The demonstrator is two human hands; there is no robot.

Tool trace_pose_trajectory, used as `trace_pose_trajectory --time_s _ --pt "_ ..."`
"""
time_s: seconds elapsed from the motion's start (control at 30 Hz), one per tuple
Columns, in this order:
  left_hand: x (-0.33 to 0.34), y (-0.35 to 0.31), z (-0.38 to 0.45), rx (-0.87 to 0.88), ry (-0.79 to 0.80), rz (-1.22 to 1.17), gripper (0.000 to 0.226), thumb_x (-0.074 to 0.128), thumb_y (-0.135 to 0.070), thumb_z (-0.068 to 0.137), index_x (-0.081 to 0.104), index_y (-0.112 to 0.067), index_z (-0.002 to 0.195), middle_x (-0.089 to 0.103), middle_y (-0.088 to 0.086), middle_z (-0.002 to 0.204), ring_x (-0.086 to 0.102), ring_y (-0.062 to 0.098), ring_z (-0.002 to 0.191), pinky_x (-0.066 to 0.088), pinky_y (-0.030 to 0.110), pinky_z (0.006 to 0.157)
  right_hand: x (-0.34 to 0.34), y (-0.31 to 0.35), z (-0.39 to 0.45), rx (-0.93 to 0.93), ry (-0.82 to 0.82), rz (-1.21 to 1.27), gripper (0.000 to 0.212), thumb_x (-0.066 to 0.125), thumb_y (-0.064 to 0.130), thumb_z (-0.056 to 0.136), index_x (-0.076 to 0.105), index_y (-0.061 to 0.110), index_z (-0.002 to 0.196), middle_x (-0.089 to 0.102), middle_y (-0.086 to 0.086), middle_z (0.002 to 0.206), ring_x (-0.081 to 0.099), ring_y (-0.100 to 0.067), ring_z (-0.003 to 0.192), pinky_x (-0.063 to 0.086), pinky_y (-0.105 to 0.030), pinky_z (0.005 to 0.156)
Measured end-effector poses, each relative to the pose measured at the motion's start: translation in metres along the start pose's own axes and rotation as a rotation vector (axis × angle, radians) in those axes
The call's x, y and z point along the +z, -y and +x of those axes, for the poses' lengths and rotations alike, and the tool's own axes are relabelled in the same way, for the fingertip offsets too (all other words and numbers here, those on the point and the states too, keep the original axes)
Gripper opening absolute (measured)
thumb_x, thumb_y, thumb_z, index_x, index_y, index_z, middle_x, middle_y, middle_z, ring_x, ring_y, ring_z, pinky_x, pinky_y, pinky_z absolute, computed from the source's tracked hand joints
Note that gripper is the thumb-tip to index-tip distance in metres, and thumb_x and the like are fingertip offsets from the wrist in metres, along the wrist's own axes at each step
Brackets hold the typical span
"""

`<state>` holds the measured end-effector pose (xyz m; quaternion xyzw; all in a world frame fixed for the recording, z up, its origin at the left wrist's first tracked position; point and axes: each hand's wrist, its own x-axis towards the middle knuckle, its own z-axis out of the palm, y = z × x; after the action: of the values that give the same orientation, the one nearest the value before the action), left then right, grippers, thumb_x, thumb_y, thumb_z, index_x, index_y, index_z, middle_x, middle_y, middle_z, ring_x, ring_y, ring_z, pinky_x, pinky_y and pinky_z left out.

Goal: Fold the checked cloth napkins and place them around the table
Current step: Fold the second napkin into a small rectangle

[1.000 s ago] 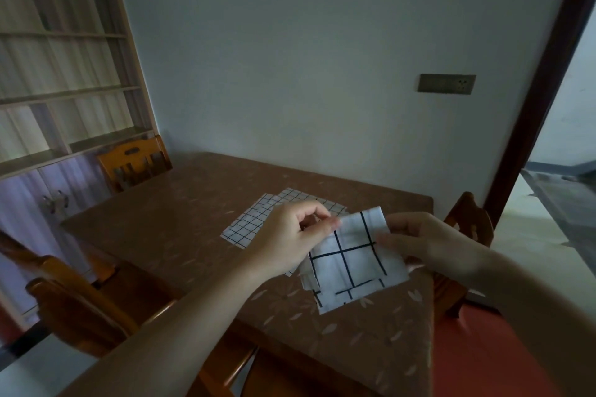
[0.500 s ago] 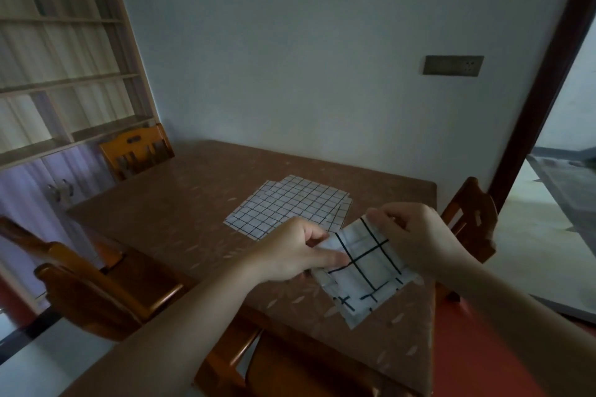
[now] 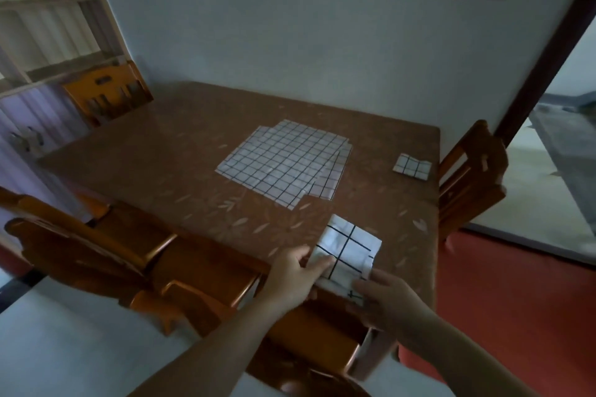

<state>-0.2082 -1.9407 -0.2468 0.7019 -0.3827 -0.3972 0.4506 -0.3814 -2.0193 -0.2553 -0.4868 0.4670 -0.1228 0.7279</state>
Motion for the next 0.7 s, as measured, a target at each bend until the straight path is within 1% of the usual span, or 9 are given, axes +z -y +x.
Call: trace_pose_trajectory --time_s 0.1,0.2,0.23,0.3,0.37,0.5,0.6,0.67,0.7 --pt "0.004 0.027 0.007 -0.132 0.122 0.034 0.034 0.051 -0.04 0.099 0.064 -0.01 0.108 0.062 0.001 0.084 0.058 0.008 0.048 0.046 0.024 0.049 0.006 -0.018 0.007 -0.021 -0.142 -0.146 0.013 0.06 0.011 0.093 0.067 0.015 0.103 0.073 -0.009 0.084 0.066 -0.018 0.06 0.048 -0.027 0.049" --pt "0.011 0.049 0.022 -0.278 0.266 0.023 0.027 0.044 -0.03 0.103 0.061 -0.014 0.116 0.064 0.002 0.091 0.06 0.012 0.057 0.047 0.025 0.051 0.004 -0.029 0.015 0.001 -0.189 -0.209 0.015 0.053 0.008 0.095 0.066 0.012 0.101 0.07 -0.011 0.085 0.061 -0.023 0.064 0.046 -0.028 0.051" --pt "0.014 0.054 0.028 -0.304 0.287 0.042 0.025 0.043 -0.025 0.102 0.062 -0.015 0.113 0.063 0.002 0.089 0.059 0.013 0.06 0.045 0.025 0.05 0.003 -0.033 0.02 0.023 -0.197 -0.206 0.018 0.049 0.007 0.095 0.066 0.009 0.099 0.067 -0.013 0.084 0.059 -0.026 0.067 0.046 -0.03 0.054" --pt "0.02 0.061 0.041 -0.315 0.309 0.093 0.021 0.043 -0.02 0.1 0.064 -0.019 0.097 0.06 0.002 0.079 0.055 0.014 0.062 0.043 0.025 0.051 0.0 -0.039 0.034 0.073 -0.213 -0.218 0.021 0.043 0.006 0.095 0.064 0.005 0.095 0.061 -0.015 0.082 0.056 -0.028 0.071 0.046 -0.034 0.058" --pt "0.024 0.065 0.055 -0.303 0.297 0.156 0.02 0.046 -0.022 0.1 0.06 -0.024 0.086 0.059 0.0 0.074 0.055 0.014 0.063 0.044 0.025 0.054 -0.003 -0.043 0.054 0.092 -0.236 -0.264 0.023 0.04 0.007 0.096 0.063 0.002 0.095 0.059 -0.012 0.078 0.057 -0.025 0.067 0.047 -0.031 0.056" --pt "0.035 0.078 0.088 -0.219 0.173 0.236 0.007 0.054 -0.023 0.098 0.059 -0.025 0.103 0.063 -0.007 0.083 0.061 0.011 0.072 0.045 0.016 0.054 -0.013 -0.044 0.101 0.024 -0.31 -0.337 0.022 0.041 0.011 0.096 0.063 0.01 0.091 0.064 -0.005 0.078 0.057 -0.016 0.063 0.046 -0.025 0.051" --pt "0.038 0.089 0.116 -0.184 0.046 0.29 0.02 0.059 -0.023 0.096 0.058 -0.021 0.115 0.066 -0.007 0.101 0.062 0.01 0.084 0.05 0.017 0.064 -0.018 -0.043 0.133 -0.055 -0.373 -0.385 0.013 0.048 0.013 0.094 0.059 0.02 0.098 0.068 0.002 0.086 0.066 -0.012 0.071 0.055 -0.023 0.055" --pt "0.039 0.096 0.134 -0.133 -0.006 0.383 0.031 0.06 -0.025 0.096 0.055 -0.021 0.125 0.061 -0.008 0.111 0.054 0.005 0.092 0.044 0.012 0.068 -0.02 -0.045 0.151 -0.072 -0.395 -0.445 0.014 0.052 0.02 0.092 0.055 0.027 0.104 0.068 0.008 0.087 0.067 -0.01 0.075 0.06 -0.031 0.063" --pt "0.038 0.099 0.142 -0.102 -0.023 0.424 0.036 0.06 -0.027 0.096 0.054 -0.019 0.13 0.061 -0.006 0.113 0.052 0.004 0.095 0.044 0.014 0.073 -0.021 -0.045 0.16 -0.079 -0.404 -0.487 0.014 0.052 0.024 0.091 0.054 0.03 0.103 0.068 0.009 0.086 0.068 -0.01 0.075 0.061 -0.035 0.065"
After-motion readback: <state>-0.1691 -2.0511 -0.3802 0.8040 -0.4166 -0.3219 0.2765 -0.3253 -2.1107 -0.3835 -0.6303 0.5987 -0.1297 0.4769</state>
